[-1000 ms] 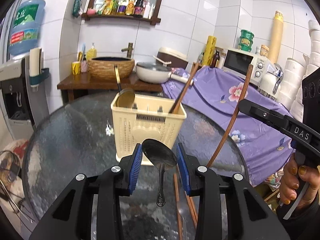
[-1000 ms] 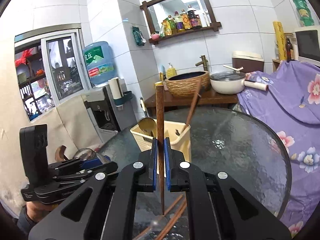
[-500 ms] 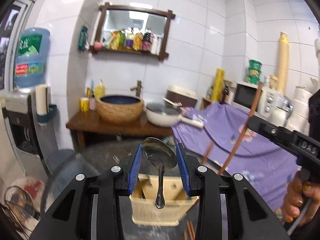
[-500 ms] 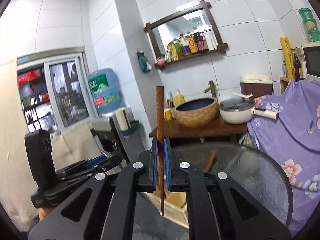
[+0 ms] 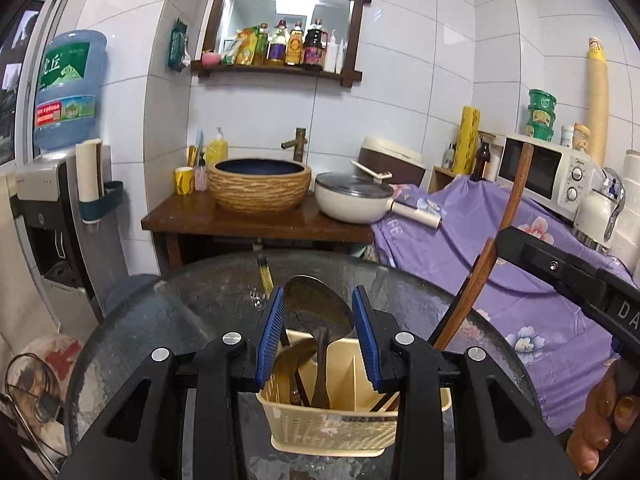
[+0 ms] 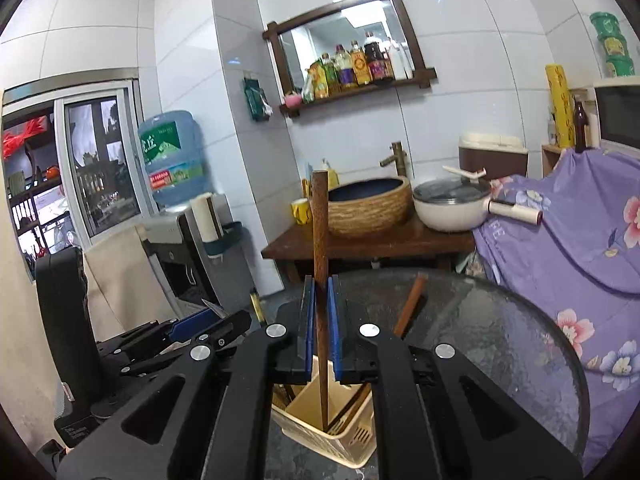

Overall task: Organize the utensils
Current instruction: 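Lower the spoon and chopstick into the holder and open both tools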

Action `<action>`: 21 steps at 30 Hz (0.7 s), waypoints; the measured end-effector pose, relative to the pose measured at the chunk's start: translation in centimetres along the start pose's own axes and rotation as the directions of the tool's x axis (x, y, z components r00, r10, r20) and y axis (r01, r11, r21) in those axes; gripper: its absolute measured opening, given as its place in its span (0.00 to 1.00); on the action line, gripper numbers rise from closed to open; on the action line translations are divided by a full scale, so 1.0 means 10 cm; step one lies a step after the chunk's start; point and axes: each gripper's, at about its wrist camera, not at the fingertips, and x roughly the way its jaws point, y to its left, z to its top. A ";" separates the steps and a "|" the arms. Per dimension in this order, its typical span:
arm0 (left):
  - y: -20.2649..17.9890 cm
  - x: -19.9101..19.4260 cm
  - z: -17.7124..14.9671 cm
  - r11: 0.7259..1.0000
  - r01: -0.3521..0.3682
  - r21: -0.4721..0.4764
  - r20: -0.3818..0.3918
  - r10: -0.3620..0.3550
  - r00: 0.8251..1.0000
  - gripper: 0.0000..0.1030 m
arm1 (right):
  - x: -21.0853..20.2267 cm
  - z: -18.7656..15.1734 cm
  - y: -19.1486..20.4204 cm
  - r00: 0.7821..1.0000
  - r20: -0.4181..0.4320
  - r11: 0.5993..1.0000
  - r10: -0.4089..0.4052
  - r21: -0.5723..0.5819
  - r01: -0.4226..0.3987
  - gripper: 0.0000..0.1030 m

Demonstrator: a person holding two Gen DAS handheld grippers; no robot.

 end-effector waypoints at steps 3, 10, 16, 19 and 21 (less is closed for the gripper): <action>0.02 0.07 -0.10 1.000 0.004 -0.006 -0.026 -0.004 1.000 0.33 | 0.07 -0.11 -0.03 1.000 -0.027 1.000 -0.003 0.003 0.003 0.07; 0.04 0.22 -0.28 1.000 0.010 -0.012 -0.086 -0.011 0.996 0.33 | 0.20 -0.33 -0.09 0.997 -0.079 1.000 -0.009 0.019 0.011 0.07; 0.07 0.30 -0.42 1.000 0.006 -0.020 -0.123 -0.009 0.992 0.33 | 0.23 -0.43 -0.12 0.995 -0.096 1.000 -0.016 0.025 0.019 0.07; 0.08 0.31 -0.44 1.000 0.006 -0.022 -0.119 -0.008 0.993 0.33 | 0.23 -0.46 -0.14 0.995 -0.095 0.999 -0.018 0.027 0.020 0.07; 0.07 0.30 -0.44 1.000 0.010 -0.022 -0.116 -0.013 0.993 0.38 | 0.22 -0.46 -0.16 0.996 -0.086 0.999 -0.023 0.031 0.025 0.07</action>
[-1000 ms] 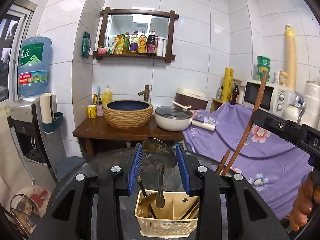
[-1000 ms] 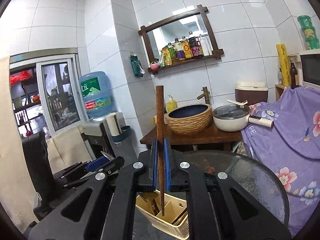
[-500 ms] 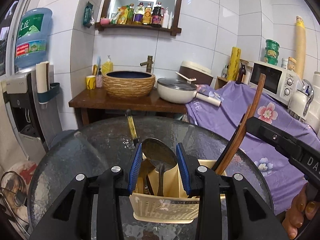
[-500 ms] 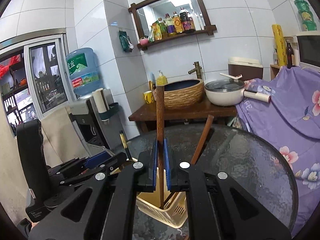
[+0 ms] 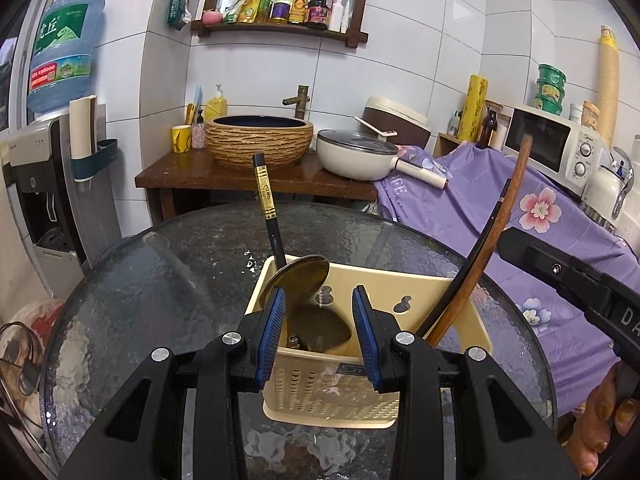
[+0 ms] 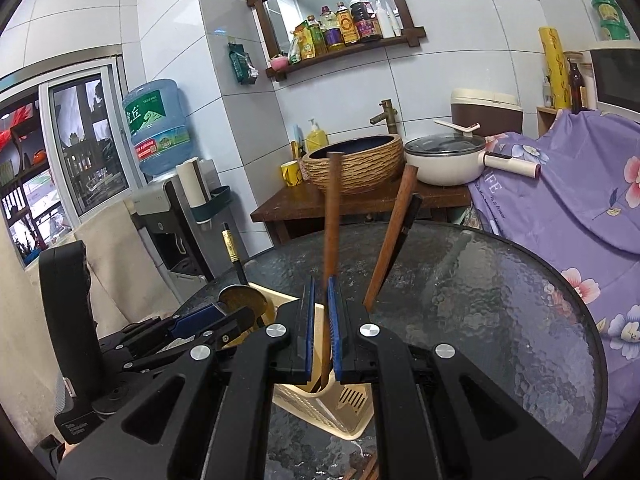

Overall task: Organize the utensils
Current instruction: 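Lower the spoon and chopstick into the holder and open both tools, then grasp a wooden chopstick with the left tool while the right tool grasps another wooden chopstick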

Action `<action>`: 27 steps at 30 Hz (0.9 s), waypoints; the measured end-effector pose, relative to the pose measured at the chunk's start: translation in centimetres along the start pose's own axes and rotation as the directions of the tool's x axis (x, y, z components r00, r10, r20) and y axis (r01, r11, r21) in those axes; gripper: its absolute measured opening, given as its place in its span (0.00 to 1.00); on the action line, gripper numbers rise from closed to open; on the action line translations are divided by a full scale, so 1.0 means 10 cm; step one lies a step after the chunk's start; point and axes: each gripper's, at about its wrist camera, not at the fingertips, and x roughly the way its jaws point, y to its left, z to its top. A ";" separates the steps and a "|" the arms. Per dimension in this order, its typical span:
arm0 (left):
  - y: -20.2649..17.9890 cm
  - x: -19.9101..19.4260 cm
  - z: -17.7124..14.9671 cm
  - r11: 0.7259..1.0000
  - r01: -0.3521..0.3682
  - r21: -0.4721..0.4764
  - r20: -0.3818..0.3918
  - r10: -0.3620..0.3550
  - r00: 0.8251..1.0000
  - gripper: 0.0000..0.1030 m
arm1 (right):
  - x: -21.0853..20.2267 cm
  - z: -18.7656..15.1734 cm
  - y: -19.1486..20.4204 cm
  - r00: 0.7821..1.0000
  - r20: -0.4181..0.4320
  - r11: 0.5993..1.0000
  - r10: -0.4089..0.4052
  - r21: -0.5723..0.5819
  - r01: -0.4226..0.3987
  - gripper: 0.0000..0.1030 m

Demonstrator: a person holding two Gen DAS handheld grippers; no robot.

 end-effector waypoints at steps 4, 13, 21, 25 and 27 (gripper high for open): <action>-0.03 -0.10 0.01 1.000 0.002 0.009 0.035 -0.002 0.999 0.58 | -0.07 -0.01 -0.03 1.000 0.015 1.000 -0.002 0.000 0.002 0.16; -0.01 -0.54 -0.10 1.000 0.030 0.000 0.121 -0.030 0.992 0.86 | -0.54 -0.13 -0.01 0.993 0.109 0.997 -0.043 -0.056 0.049 0.73; 0.17 -0.68 -0.51 1.000 0.009 -0.008 0.004 -0.009 1.000 0.91 | -0.57 -0.68 -0.04 0.990 -0.061 0.979 -0.126 -0.166 0.115 0.80; 0.12 -0.67 -0.92 0.997 -0.042 0.060 -0.082 0.047 0.996 0.91 | -0.46 -1.04 -0.11 0.966 -0.189 0.974 -0.174 -0.178 0.140 0.80; 0.05 -0.62 -1.12 0.997 -0.018 0.077 -0.146 0.029 0.989 0.90 | -0.41 -1.24 -0.14 0.948 -0.256 0.973 -0.188 -0.177 0.145 0.80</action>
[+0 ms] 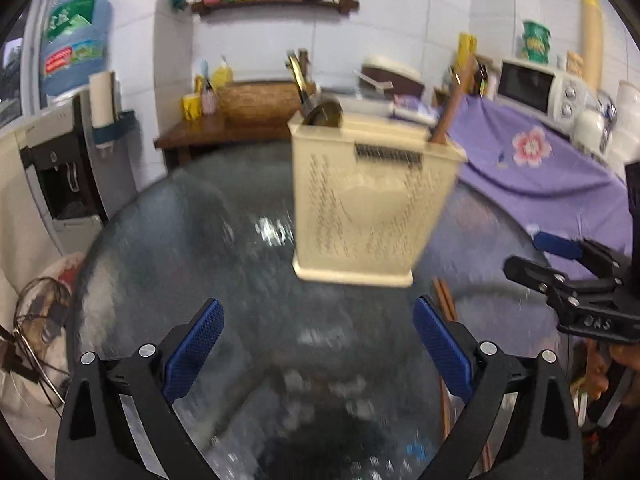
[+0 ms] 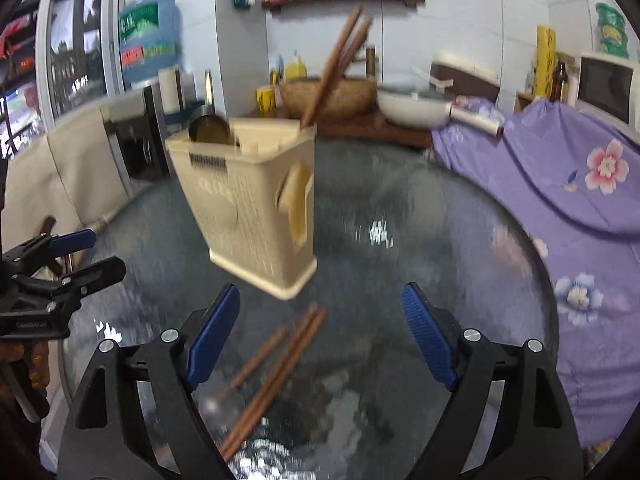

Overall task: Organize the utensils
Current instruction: 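Grasp a wooden chopstick with the left tool while the right tool grasps another wooden chopstick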

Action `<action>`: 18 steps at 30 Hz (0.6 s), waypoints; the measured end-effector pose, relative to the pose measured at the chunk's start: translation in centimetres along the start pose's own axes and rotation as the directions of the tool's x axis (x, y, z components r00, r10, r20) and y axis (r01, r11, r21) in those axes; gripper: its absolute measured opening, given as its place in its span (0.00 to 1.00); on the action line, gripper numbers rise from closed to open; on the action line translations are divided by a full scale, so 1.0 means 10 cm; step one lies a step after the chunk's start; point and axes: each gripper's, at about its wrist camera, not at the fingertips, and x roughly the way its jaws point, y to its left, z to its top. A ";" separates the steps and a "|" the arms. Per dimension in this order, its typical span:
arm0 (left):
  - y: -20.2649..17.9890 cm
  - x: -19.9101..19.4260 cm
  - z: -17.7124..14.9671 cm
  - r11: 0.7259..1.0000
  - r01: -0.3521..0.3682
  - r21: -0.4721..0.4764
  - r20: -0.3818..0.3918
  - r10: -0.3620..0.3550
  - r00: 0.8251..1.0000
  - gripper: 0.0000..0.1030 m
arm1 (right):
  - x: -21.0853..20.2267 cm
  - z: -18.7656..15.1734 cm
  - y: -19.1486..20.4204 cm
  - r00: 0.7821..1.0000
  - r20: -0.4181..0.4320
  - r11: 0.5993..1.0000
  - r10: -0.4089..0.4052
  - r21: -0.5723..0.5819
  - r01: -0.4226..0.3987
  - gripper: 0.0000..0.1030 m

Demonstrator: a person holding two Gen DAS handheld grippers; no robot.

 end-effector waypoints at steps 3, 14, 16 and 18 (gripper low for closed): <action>-0.11 0.05 -0.21 0.999 0.030 0.016 -0.052 -0.030 0.998 0.84 | 0.11 -0.20 0.02 0.998 -0.067 1.000 -0.009 0.006 0.010 0.80; -0.39 0.08 -0.55 0.990 0.111 0.085 -0.142 -0.098 0.985 0.73 | 0.31 -0.47 0.09 0.985 -0.171 1.000 -0.027 -0.014 0.024 0.75; -0.43 0.06 -0.60 0.988 0.119 0.098 -0.146 -0.104 0.984 0.73 | 0.35 -0.50 0.11 0.982 -0.189 0.999 -0.027 -0.027 0.022 0.73; -0.48 0.04 -0.64 0.987 0.117 0.114 -0.147 -0.099 0.984 0.73 | 0.37 -0.51 0.13 0.979 -0.202 0.999 -0.025 -0.031 0.019 0.72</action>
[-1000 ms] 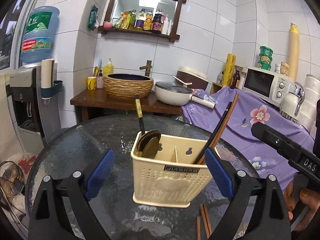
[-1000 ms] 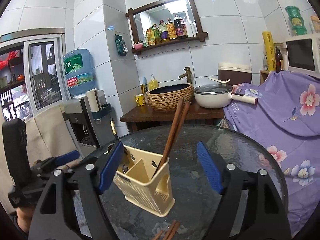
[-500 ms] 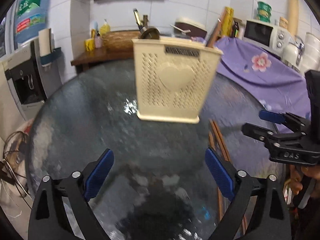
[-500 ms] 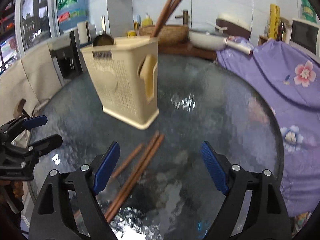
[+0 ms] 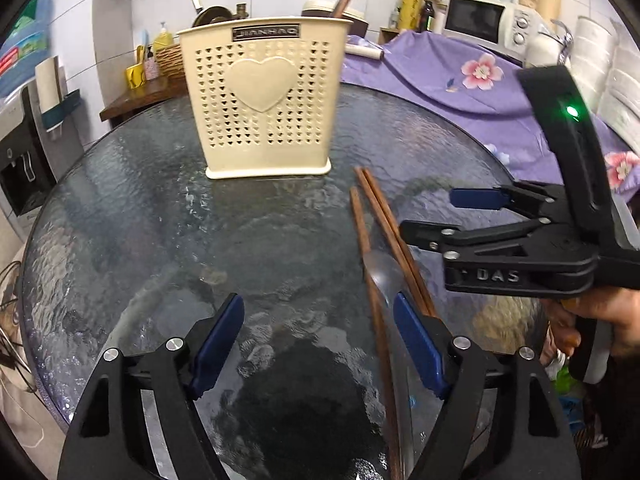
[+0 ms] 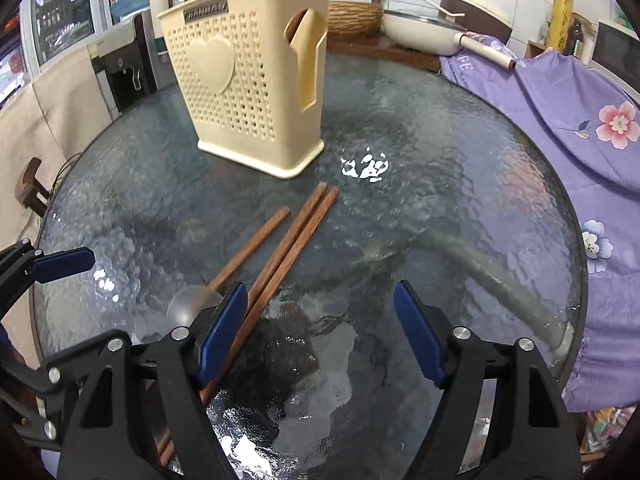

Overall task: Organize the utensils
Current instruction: 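Grasp a wooden chopstick with the left tool while the right tool grasps another wooden chopstick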

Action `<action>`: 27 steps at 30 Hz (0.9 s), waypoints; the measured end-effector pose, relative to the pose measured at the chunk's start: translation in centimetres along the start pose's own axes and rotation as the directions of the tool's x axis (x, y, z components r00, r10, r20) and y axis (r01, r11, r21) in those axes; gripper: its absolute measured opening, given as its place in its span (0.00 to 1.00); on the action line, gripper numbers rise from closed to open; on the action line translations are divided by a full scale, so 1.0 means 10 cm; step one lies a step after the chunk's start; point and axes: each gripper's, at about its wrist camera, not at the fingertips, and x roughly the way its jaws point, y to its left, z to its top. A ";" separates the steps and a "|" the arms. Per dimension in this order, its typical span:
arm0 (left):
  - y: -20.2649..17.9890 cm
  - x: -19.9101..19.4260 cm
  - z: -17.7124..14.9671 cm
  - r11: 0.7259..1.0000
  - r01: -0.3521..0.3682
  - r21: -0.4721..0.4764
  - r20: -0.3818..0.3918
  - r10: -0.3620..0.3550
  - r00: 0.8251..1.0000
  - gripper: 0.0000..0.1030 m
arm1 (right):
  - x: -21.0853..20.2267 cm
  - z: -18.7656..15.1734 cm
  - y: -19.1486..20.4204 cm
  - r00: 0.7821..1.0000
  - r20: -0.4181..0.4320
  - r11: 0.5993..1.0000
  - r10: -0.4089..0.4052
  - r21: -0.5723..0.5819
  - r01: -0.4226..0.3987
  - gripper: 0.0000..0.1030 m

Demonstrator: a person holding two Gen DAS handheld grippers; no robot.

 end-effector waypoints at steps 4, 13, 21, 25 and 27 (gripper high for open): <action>-0.09 0.03 -0.06 1.000 0.014 0.019 -0.020 -0.014 1.000 0.72 | 0.05 -0.01 0.01 1.000 -0.020 1.000 0.006 0.005 -0.006 0.70; -0.15 0.05 -0.09 0.999 0.010 0.036 -0.036 -0.009 0.999 0.69 | 0.09 0.04 -0.04 0.999 -0.051 1.000 -0.016 0.003 0.016 0.68; -0.24 0.09 -0.05 0.998 0.032 0.051 -0.041 -0.029 0.999 0.62 | 0.10 0.05 -0.12 0.997 -0.076 1.000 -0.010 0.000 0.010 0.61; -0.29 0.14 -0.05 0.997 0.015 0.077 -0.050 -0.011 0.999 0.59 | 0.08 0.08 -0.21 0.996 -0.084 1.000 -0.013 0.008 0.014 0.48; -0.30 0.17 -0.06 0.997 0.017 0.081 -0.055 -0.012 0.998 0.58 | 0.08 0.10 -0.24 0.996 -0.087 1.000 -0.010 0.014 0.011 0.47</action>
